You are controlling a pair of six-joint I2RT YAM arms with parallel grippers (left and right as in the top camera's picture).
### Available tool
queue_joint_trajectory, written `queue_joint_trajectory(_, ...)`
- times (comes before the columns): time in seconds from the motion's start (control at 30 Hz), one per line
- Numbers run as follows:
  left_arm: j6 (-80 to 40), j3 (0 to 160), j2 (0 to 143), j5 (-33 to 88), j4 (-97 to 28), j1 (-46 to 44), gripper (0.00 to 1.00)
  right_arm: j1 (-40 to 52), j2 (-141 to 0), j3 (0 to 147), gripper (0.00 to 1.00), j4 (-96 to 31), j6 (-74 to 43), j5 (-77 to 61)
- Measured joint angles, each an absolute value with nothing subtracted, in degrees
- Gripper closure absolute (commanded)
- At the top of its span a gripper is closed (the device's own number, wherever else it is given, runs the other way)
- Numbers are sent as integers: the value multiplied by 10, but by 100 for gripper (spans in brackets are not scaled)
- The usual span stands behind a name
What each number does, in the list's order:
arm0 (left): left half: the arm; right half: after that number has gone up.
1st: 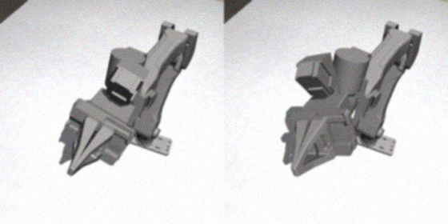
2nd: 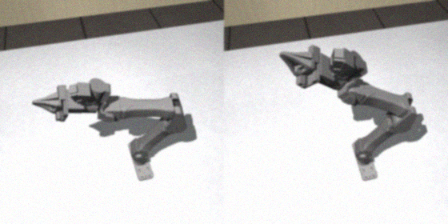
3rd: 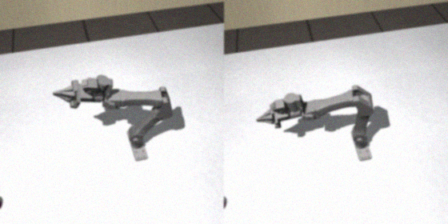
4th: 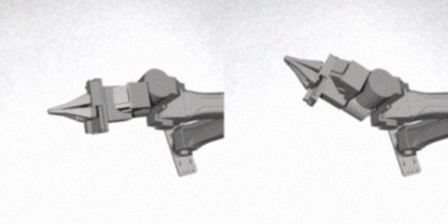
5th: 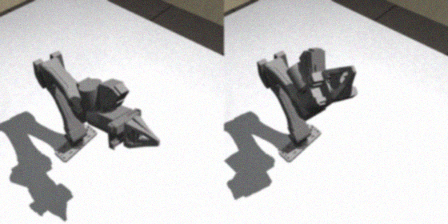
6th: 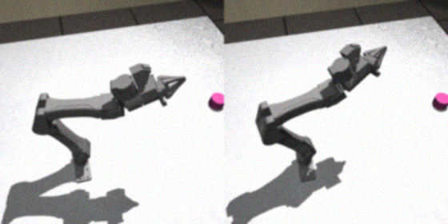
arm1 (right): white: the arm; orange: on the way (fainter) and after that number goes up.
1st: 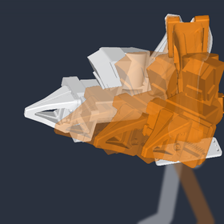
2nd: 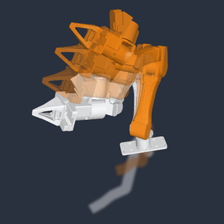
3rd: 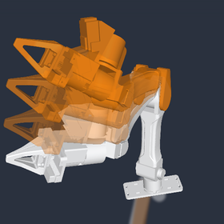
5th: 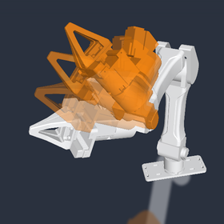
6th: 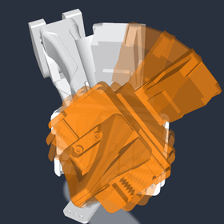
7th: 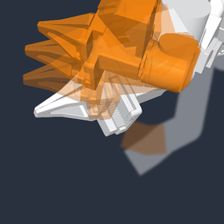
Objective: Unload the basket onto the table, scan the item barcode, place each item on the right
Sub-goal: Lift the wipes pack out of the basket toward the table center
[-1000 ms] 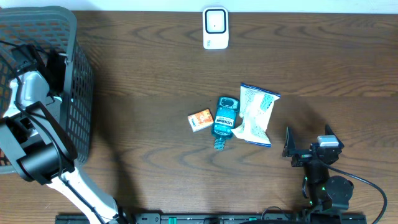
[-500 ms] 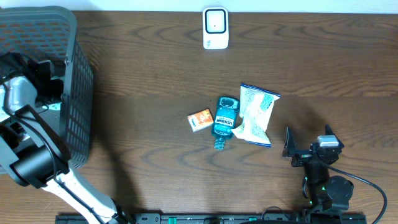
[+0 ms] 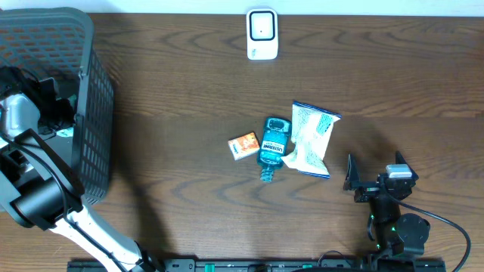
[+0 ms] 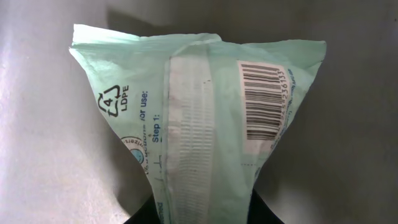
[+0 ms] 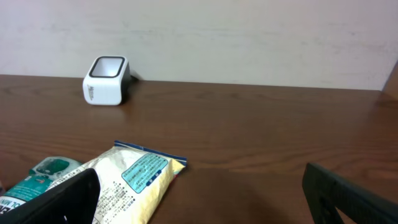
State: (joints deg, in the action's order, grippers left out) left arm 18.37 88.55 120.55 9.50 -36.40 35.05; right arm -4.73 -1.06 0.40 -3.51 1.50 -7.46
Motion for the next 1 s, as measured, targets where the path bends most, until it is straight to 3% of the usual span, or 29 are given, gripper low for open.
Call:
queue_joint_trajectory(0.33, 119, 873, 1153, 86, -399, 350, 90, -47, -11, 4, 1, -35, 15, -75)
queue_joint_trajectory(0.8, -147, 874, 763, 112, -397, 346, 91, -47, -11, 4, 1, -35, 15, -75)
queue_joint_trajectory(1.0, -195, 874, 658, 182, -439, 282, 91, -47, -11, 4, 1, -35, 15, -75)
